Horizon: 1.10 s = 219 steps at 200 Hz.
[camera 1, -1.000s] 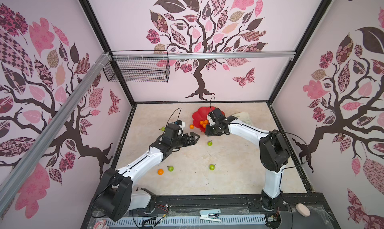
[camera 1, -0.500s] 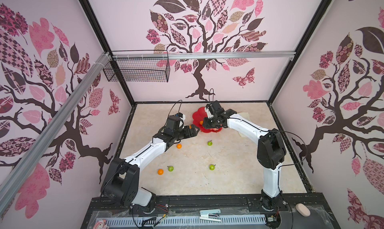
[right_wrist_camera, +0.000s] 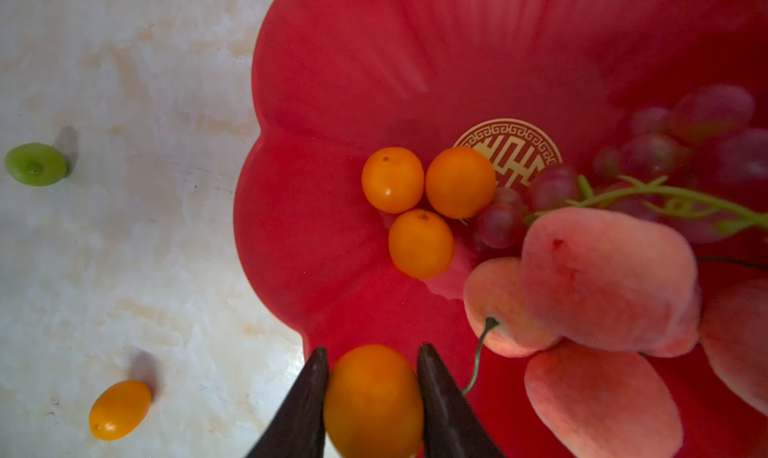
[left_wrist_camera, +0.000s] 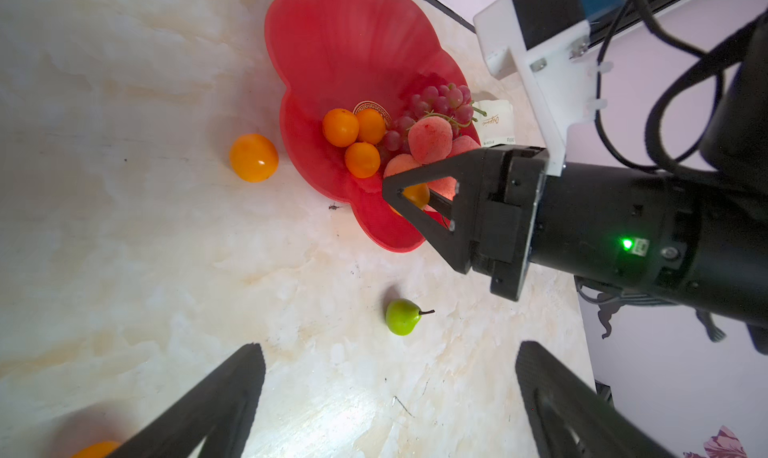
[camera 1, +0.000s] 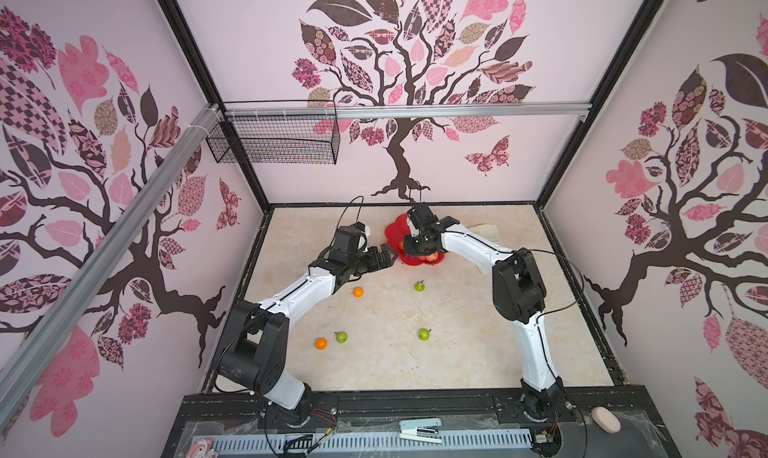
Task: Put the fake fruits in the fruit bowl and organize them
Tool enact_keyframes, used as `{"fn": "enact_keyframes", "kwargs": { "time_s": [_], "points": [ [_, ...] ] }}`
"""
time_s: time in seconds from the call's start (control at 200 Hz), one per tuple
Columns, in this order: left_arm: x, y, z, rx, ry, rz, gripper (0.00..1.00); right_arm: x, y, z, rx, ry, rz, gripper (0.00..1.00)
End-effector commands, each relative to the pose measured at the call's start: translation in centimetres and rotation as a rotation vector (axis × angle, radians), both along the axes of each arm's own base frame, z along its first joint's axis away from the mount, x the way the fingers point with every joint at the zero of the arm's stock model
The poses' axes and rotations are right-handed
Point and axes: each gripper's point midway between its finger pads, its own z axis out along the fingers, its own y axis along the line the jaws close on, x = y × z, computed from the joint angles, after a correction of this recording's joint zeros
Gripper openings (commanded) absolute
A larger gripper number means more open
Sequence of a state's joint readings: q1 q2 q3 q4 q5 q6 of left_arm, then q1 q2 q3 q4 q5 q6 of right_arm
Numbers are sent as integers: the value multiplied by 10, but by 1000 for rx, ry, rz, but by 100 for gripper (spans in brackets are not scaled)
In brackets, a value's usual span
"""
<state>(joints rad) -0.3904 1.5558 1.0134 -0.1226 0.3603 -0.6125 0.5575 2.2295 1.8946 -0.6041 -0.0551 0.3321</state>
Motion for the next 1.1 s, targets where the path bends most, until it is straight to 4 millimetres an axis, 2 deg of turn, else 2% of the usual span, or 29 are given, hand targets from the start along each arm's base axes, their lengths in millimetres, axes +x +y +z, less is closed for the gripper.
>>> {"fn": "enact_keyframes", "kwargs": {
  "time_s": [0.0,0.255,0.305,0.32,0.39,0.4,0.415,0.64,1.03,1.09],
  "points": [
    [9,-2,13,-10,-34,-9,98,8,1,-13,-35,17,8,36],
    [7,-3,12,-8,-35,-19,99,25,13,-21,-38,26,17,36],
    [7,-2,12,-8,-36,-18,98,23,12,-31,-52,48,19,36],
    [7,-2,12,-7,-36,-18,98,28,15,-24,-43,30,20,36],
    [7,-1,12,-7,-36,-17,98,32,17,-17,-40,18,23,36],
    [7,-1,12,-7,-37,-17,98,32,17,-30,-53,35,24,36],
    [7,-1,13,-7,-38,-16,98,33,17,-35,-58,41,23,36],
    [8,0,12,-5,-37,-13,98,36,19,-43,-59,44,25,36],
    [8,4,7,18,-14,-7,98,37,19,-41,-64,38,25,43],
    [7,4,7,19,-12,-7,98,38,19,-36,-60,30,26,44]
  ]
}}
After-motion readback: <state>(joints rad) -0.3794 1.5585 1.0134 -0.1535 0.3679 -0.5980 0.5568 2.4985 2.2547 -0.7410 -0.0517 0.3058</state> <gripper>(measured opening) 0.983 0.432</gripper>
